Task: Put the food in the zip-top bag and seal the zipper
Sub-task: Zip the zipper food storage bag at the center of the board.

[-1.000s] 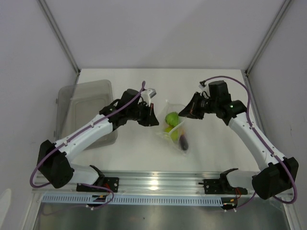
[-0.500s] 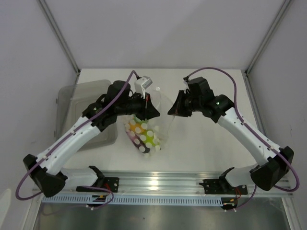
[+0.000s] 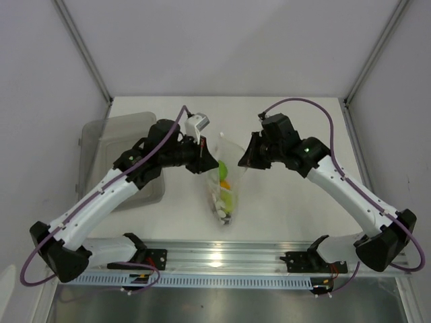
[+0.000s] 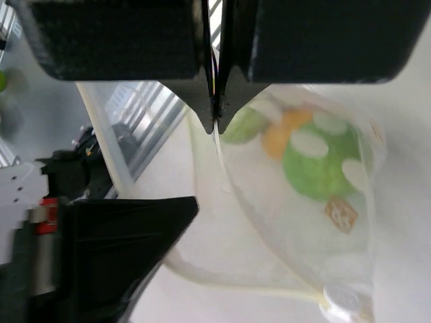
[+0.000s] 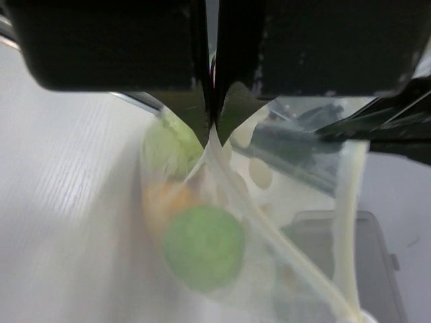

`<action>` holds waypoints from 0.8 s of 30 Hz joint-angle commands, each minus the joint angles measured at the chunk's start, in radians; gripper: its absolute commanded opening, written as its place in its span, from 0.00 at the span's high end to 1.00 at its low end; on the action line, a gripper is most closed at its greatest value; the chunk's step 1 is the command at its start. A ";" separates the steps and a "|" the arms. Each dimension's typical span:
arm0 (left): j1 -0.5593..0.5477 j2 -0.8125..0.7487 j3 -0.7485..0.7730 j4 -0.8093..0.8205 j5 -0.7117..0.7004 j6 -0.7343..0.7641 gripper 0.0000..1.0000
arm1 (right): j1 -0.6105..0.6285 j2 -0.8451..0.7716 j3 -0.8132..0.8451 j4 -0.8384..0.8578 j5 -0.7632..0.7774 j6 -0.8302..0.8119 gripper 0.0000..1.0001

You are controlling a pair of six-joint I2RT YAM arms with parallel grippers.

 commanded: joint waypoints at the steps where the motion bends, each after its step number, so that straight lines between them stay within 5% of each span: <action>1: -0.022 -0.044 -0.067 0.085 0.001 0.012 0.99 | 0.058 0.009 0.028 -0.025 0.069 0.003 1.00; 8: -0.006 0.076 -0.050 0.005 -0.042 0.070 0.99 | 0.069 0.025 -0.028 0.010 0.045 0.025 1.00; 12: -0.006 0.007 -0.050 0.060 -0.056 0.093 0.99 | 0.108 -0.013 0.014 -0.005 0.101 0.025 1.00; 18: 0.001 0.128 0.086 -0.001 0.054 0.153 0.99 | 0.118 -0.068 -0.056 -0.010 0.124 0.052 1.00; 24: 0.009 0.128 -0.033 0.083 0.097 0.156 0.99 | 0.135 -0.093 -0.159 0.039 0.140 0.072 0.99</action>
